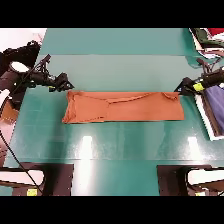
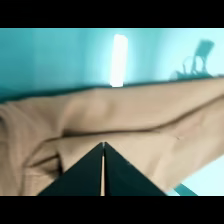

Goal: Fold the shirts.

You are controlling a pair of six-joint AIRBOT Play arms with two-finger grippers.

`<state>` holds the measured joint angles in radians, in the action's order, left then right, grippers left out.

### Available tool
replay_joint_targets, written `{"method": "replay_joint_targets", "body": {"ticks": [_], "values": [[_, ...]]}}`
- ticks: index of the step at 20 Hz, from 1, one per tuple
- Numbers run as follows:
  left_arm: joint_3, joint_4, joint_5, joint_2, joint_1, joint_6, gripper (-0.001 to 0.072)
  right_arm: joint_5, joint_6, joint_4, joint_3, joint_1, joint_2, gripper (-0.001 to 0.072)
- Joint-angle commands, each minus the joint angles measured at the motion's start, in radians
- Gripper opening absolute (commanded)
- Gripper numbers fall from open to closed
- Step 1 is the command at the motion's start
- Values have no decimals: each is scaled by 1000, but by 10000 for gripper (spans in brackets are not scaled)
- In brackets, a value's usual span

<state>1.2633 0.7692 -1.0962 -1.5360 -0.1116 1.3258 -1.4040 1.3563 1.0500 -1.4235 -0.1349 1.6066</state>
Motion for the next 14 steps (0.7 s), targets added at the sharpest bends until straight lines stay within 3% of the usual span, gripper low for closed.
{"method": "replay_joint_targets", "body": {"ticks": [1,6,11,12,14], "values": [[12,-31,-49,-4,22,0,27,-90,-42,-10,11,-102,9,526],[12,-28,8,-4,177,1,26,-25,-95,-17,195,-200,10,531],[12,-9,76,-6,341,2,25,39,-173,-145,269,-195,29,529],[12,-5,99,-8,374,2,25,37,-173,-172,269,-184,41,516],[12,-5,163,-9,431,2,25,33,-182,-214,269,-154,69,426]]}}
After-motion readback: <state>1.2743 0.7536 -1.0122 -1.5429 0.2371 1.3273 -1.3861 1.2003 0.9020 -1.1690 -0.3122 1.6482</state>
